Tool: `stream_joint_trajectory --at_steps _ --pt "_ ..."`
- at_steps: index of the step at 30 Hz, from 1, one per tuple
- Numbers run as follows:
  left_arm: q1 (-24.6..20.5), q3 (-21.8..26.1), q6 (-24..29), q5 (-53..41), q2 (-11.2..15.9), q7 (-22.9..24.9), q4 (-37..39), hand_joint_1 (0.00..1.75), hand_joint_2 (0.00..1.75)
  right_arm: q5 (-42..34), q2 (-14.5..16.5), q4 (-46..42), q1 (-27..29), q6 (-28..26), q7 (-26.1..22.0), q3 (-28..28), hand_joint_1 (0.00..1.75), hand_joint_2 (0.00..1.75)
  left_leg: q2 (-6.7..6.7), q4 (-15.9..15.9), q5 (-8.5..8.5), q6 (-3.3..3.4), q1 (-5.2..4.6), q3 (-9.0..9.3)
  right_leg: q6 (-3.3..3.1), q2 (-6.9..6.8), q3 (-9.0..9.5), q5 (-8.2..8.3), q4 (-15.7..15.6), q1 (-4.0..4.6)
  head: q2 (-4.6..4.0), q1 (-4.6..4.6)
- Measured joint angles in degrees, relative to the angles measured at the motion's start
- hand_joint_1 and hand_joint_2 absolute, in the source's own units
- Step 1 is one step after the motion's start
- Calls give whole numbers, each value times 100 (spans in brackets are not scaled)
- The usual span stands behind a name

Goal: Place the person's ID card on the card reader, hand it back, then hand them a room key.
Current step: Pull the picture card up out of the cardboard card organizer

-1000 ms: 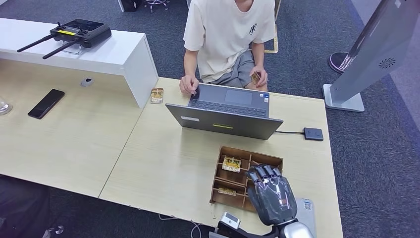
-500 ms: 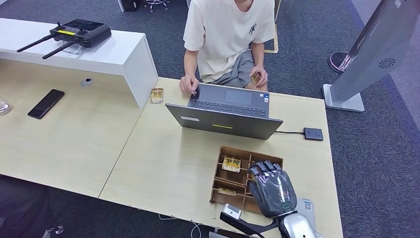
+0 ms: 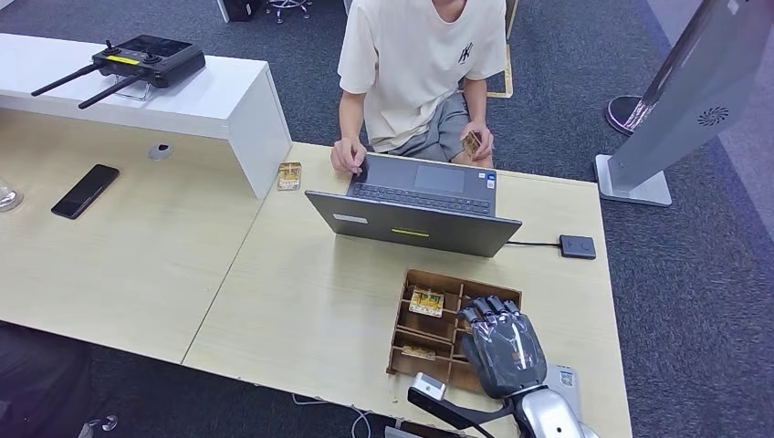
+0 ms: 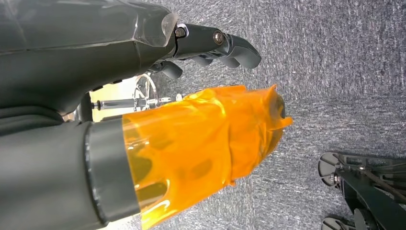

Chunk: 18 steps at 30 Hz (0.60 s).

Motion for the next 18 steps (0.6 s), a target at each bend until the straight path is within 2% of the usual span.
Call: stream_joint_trajectory --at_steps 13,18 --pt "8 -1 -33 85 1 9 -25 0 0 -14 -58 72 0 90 4 -115 82 175 0 0 0 0 0 0 0 0 0 0 0 0 0 0" --pt "17 -1 -44 118 1 19 -38 0 0 -14 -104 71 2 114 37 -138 91 175 0 0 0 0 0 0 0 0 0 0 0 0 0 0"
